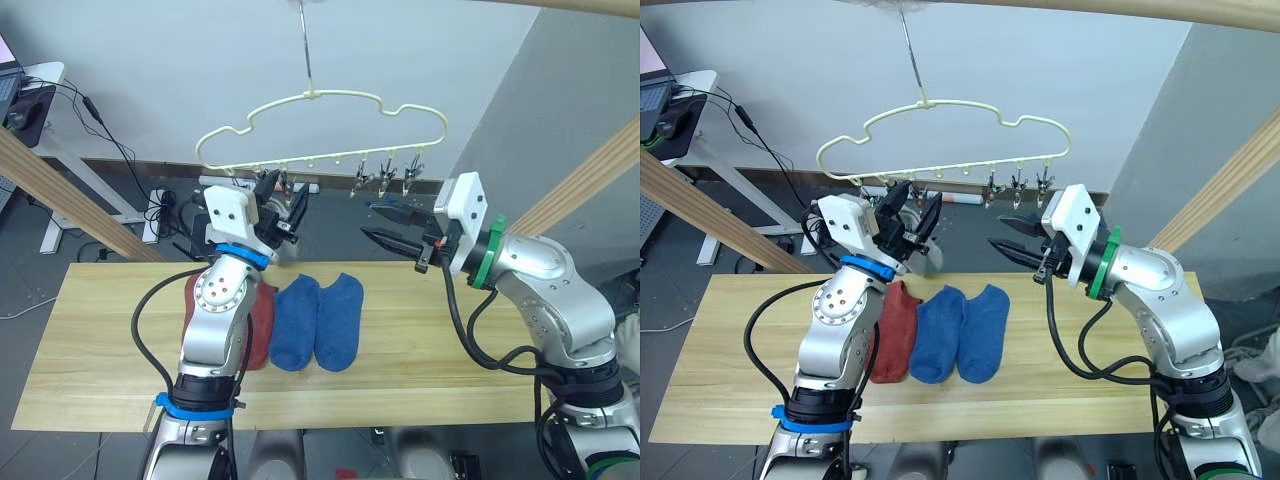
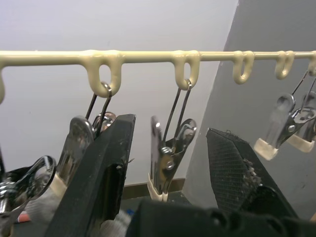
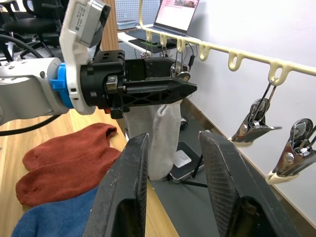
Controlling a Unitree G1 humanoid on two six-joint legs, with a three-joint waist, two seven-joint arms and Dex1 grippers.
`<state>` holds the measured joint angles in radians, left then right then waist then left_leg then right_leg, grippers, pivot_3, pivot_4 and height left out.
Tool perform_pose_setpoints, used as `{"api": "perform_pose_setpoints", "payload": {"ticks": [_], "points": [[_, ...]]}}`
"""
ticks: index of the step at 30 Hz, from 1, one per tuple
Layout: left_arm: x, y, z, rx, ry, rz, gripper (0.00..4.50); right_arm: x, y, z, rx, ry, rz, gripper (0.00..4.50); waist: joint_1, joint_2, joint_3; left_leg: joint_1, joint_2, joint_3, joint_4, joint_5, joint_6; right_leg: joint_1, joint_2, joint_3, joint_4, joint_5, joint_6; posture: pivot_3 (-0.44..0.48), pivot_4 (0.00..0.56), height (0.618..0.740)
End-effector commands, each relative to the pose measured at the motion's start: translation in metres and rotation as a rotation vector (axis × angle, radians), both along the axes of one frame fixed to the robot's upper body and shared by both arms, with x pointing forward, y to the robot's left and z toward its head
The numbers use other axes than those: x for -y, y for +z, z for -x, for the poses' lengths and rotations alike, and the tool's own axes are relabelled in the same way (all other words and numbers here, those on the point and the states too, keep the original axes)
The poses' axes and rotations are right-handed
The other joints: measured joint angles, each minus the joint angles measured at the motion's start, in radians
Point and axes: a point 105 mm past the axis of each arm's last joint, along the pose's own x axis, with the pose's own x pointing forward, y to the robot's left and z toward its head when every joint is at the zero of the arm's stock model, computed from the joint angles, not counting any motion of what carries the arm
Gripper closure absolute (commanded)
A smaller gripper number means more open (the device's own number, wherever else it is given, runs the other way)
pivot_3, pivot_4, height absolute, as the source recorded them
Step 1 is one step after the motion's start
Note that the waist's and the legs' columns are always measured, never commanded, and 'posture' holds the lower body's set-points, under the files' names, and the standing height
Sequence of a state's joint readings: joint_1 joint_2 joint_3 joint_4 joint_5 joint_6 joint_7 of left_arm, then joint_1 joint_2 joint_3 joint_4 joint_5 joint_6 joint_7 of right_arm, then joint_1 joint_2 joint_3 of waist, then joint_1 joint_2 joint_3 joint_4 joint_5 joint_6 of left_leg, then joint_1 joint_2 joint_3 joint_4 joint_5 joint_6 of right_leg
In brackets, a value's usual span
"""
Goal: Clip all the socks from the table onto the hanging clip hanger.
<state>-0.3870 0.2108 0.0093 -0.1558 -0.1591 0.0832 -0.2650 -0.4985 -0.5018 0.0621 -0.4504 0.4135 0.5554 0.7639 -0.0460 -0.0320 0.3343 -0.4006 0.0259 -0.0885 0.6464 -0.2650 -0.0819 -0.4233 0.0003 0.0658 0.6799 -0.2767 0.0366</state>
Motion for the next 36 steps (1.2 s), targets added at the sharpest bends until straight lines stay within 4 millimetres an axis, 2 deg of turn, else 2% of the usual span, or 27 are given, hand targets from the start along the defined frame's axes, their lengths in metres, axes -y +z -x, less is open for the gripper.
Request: {"api": "perform_pose_setpoints", "payload": {"ticks": [1,8,11,16,17,19,22,26,29,33,36], "points": [[-0.001,0.015,0.005,0.051,-0.002,0.027,1.9,0.0,0.012,0.006,0.054,0.023,-0.008,2.85,-0.002,0.0,0.0,0.0,0.0,0.0,0.0,0.0,0.0,0.0,0.0,0.0,0.0,0.0,0.0,-0.075,0.322,0.735],[-0.001,0.016,0.006,0.055,0.007,0.039,1.9,0.0,0.011,0.007,0.051,0.023,-0.006,2.85,-0.002,0.0,0.0,0.0,0.0,0.0,0.0,0.0,0.0,0.0,0.0,0.0,0.0,0.0,0.0,-0.075,0.321,0.735],[-0.003,0.017,0.004,0.056,0.013,0.052,2.41,0.001,0.01,0.007,0.049,0.022,-0.004,2.8,-0.003,0.0,0.0,0.0,0.0,0.0,0.0,0.0,0.0,0.0,0.0,0.0,0.0,0.0,0.0,-0.077,0.322,0.735],[-0.003,0.02,0.004,0.062,0.001,0.068,3.92,0.001,0.009,0.008,0.045,0.019,-0.004,2.8,-0.004,0.0,0.0,0.0,0.0,0.0,0.0,0.0,0.0,0.0,0.0,0.0,0.0,0.0,0.0,-0.078,0.319,0.735],[-0.002,0.02,0.004,0.062,-0.002,0.069,4.1,0.001,0.009,0.008,0.044,0.019,-0.005,2.8,-0.004,0.0,0.0,0.0,0.0,0.0,0.0,0.0,0.0,0.0,0.0,0.0,0.0,0.0,0.0,-0.078,0.319,0.735],[-0.002,0.021,0.004,0.065,-0.007,0.066,4.32,0.001,0.008,0.008,0.042,0.018,-0.005,2.8,-0.004,0.0,0.0,0.0,0.0,0.0,0.0,0.0,0.0,0.0,0.0,0.0,0.0,0.0,0.0,-0.079,0.321,0.735],[-0.004,0.019,0.005,0.058,-0.008,0.06,4.32,-0.001,0.003,0.01,0.035,0.017,0.001,2.8,-0.005,0.0,0.0,0.0,0.0,0.0,0.0,0.0,0.0,0.0,0.0,0.0,0.0,0.0,0.0,-0.08,0.321,0.735],[-0.01,0.019,0.006,0.05,-0.029,0.021,4.32,0.001,-0.034,-0.002,-0.037,-0.086,0.126,2.8,-0.005,0.0,0.0,0.0,0.0,0.0,0.0,0.0,0.0,0.0,0.0,0.0,0.0,0.0,0.0,-0.078,0.326,0.735],[-0.011,0.02,0.007,0.013,-0.106,0.007,4.32,-0.001,-0.071,-0.012,-0.111,-0.195,0.183,2.25,-0.009,0.0,0.0,0.0,0.0,0.0,0.0,0.0,0.0,0.0,0.0,0.0,0.001,0.0,0.0,-0.068,0.33,0.735],[-0.011,0.023,0.007,-0.038,-0.183,0.002,4.32,-0.018,-0.104,-0.022,-0.162,-0.282,0.207,0.85,-0.012,0.0,0.0,0.001,0.0,0.0,0.001,0.001,-0.001,0.0,0.0,0.0,0.001,0.0,0.0,-0.062,0.336,0.735],[-0.01,0.024,0.009,-0.061,-0.217,-0.014,4.32,-0.032,-0.123,-0.029,-0.194,-0.326,0.215,0.8,-0.012,0.0,0.0,0.001,0.001,0.0,0.001,0.001,-0.002,0.0,0.001,0.0,0.001,0.0,0.0,-0.057,0.335,0.735]]}}
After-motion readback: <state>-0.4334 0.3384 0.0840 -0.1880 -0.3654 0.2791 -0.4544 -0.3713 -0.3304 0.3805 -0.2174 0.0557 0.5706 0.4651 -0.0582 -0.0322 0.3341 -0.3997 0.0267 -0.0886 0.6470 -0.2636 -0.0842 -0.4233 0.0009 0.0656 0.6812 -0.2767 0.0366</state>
